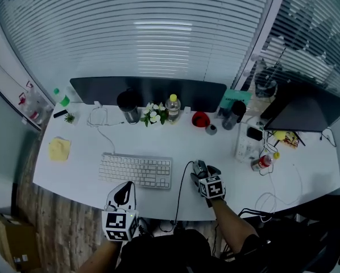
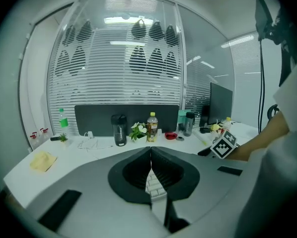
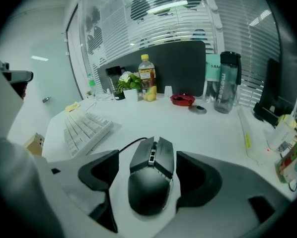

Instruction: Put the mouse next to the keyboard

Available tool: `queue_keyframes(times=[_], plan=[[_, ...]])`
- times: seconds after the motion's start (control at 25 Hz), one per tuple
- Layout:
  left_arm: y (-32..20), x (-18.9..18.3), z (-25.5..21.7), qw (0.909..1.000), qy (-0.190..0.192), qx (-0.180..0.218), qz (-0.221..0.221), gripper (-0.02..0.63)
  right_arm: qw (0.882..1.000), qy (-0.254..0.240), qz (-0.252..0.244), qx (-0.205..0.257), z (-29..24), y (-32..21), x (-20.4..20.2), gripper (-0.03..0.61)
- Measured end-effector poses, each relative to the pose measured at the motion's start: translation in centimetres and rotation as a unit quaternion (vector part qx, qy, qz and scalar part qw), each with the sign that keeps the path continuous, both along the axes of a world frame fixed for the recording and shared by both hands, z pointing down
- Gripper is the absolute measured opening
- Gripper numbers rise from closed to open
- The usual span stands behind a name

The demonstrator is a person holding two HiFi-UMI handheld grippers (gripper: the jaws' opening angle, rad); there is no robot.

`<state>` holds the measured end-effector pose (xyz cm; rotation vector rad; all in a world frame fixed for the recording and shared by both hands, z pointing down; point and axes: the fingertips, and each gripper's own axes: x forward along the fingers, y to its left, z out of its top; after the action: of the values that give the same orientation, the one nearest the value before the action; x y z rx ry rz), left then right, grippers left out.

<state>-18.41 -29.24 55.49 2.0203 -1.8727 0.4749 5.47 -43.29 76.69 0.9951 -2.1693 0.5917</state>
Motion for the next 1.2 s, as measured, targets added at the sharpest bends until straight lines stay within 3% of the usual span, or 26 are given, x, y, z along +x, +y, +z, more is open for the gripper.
queue_keyframes(times=[0.24, 0.36, 0.48, 0.56, 0.68, 0.84, 0.96, 1.2], plan=[[-0.7, 0.1, -1.5, 0.9995, 0.018, 0.018, 0.020, 0.029, 0.999, -0.031, -0.003, 0.038, -5.7, 0.3, -1.0, 0.358], [-1.1, 0.4, -2.4, 0.9981, 0.013, 0.031, 0.051, 0.029, 0.996, -0.051, -0.010, 0.071, -9.9, 0.7, -2.0, 0.350], [-2.1, 0.9, -4.0, 0.9949, 0.027, 0.057, 0.079, 0.029, 0.992, -0.073, -0.012, 0.100, -14.4, 1.1, -2.5, 0.335], [-2.7, 0.6, -5.2, 0.9939, 0.027, 0.076, 0.075, 0.029, 0.989, -0.085, -0.009, 0.123, -17.4, 1.7, -2.5, 0.321], [-3.5, -0.3, -6.9, 0.9939, 0.012, 0.091, 0.062, 0.029, 0.982, -0.102, -0.001, 0.159, -21.9, 2.7, -2.5, 0.286], [-4.3, -0.1, -9.9, 0.9881, 0.039, 0.121, 0.086, 0.029, 0.971, -0.135, 0.016, 0.197, -27.4, 4.4, -2.1, 0.255], [-4.6, 0.5, -12.3, 0.9835, 0.040, 0.144, 0.102, 0.029, 0.960, -0.144, 0.045, 0.235, -31.3, 5.3, -0.8, 0.174], [-4.5, 0.8, -16.0, 0.9769, 0.044, 0.166, 0.128, 0.029, 0.950, -0.171, 0.053, 0.256, -36.6, 7.4, -0.3, 0.112]])
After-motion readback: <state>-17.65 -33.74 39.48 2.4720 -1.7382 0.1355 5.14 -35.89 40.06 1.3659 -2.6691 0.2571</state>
